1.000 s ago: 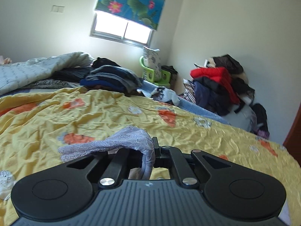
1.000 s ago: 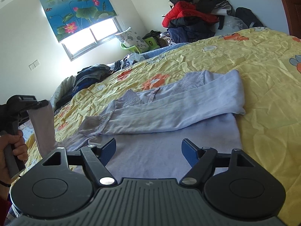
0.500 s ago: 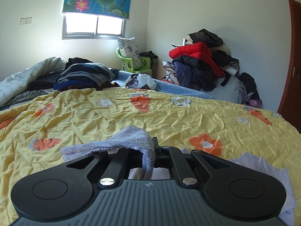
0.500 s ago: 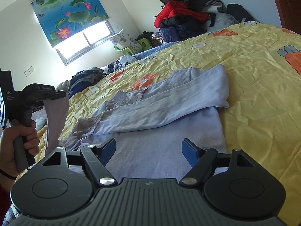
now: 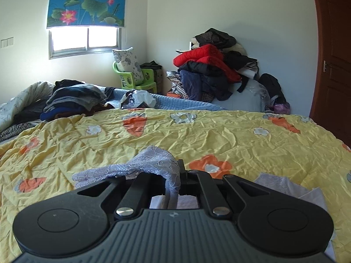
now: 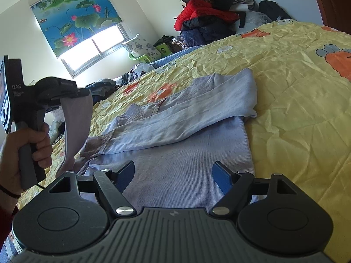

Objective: Fold small clothes
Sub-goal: 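Carry the held sleeve across the shirt body toward the right gripper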

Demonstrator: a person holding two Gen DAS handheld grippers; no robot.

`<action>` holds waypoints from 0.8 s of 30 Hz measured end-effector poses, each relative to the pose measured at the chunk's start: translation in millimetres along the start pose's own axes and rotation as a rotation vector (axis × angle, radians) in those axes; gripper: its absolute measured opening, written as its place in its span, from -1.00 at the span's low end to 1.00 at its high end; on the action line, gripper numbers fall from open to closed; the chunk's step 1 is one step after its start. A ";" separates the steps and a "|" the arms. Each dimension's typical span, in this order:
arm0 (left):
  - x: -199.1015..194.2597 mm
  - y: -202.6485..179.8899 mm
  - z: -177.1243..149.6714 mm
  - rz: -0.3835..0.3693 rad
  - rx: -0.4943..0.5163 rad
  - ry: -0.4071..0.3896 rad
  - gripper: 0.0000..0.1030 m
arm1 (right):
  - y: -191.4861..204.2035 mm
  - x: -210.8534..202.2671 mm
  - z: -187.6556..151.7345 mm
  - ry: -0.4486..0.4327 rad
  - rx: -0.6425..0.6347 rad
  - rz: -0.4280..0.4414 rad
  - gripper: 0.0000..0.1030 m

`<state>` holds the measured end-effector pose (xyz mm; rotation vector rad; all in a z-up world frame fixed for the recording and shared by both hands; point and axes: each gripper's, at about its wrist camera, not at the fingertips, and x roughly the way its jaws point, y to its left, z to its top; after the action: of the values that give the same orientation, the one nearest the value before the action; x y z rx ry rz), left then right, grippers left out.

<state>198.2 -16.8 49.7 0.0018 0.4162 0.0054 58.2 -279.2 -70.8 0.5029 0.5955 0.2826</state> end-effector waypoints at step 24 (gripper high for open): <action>12.8 -92.9 -5.3 -0.127 0.137 0.033 -0.91 | -9.9 -5.9 -7.0 -0.018 -0.023 -0.005 0.59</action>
<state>208.3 -109.6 39.5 0.1102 0.4480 -0.1485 50.4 -287.3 -78.2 0.4808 0.5756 0.2800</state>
